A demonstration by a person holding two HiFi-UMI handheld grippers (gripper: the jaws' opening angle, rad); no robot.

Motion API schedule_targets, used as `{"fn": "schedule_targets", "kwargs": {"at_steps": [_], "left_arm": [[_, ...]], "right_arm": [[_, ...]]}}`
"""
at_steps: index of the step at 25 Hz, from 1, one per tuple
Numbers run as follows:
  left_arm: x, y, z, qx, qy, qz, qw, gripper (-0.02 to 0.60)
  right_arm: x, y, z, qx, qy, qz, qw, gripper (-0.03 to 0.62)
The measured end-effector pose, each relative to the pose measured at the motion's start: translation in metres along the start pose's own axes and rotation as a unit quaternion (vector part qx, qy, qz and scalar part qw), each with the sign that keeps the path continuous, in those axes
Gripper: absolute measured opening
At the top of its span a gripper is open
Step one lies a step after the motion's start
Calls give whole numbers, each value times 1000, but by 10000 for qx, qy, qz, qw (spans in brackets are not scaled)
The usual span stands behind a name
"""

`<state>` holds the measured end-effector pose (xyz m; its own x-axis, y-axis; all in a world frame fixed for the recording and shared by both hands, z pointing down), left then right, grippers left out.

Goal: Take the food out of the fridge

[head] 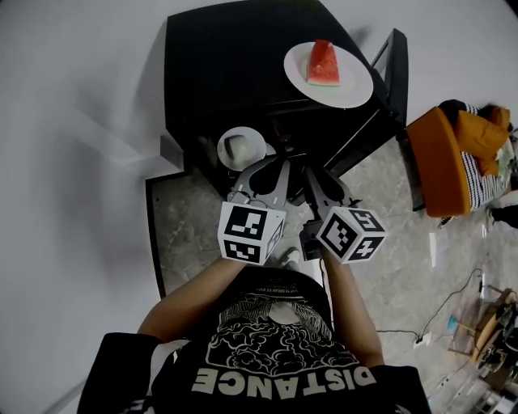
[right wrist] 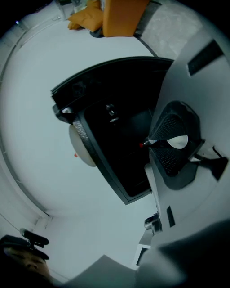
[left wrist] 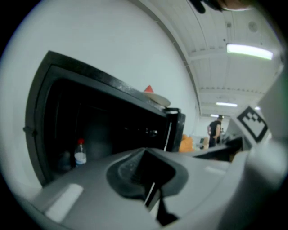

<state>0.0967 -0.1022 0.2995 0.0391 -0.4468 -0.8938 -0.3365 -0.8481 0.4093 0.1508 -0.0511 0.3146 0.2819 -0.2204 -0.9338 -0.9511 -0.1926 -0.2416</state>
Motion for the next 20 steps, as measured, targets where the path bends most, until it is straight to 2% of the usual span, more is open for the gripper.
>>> {"fn": "schedule_targets", "kwargs": {"at_steps": [4, 9, 11, 13, 20], "left_arm": [[-3, 29, 19, 191, -134, 6, 9997, 2], [-6, 68, 46, 551, -171, 103, 9983, 2], [-7, 80, 55, 638, -198, 134, 9977, 2], [-10, 91, 63, 731, -205, 206, 9969, 2], [-30, 116, 74, 1109, -270, 437, 9925, 2]], "right_arm": [[-31, 23, -24, 518, 12, -792, 9955, 41], [-74, 40, -57, 715, 248, -1529, 9853, 41], [-89, 43, -69, 783, 278, -1973, 9768, 47], [-106, 45, -82, 861, 371, -2340, 9677, 85], [-163, 34, -134, 897, 751, -3257, 9382, 110]]}}
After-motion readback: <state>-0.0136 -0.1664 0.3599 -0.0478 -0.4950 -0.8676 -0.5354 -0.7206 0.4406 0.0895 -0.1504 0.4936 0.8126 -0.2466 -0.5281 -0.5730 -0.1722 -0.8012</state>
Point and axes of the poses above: the fingertips, and each gripper's own axes: z backward along the fingers, y to its left, x out of its top, the point moved 2 cm from there along z, backward along the fingers, and after that the axes turned 14 degrees about z, right-handed, at the moved point
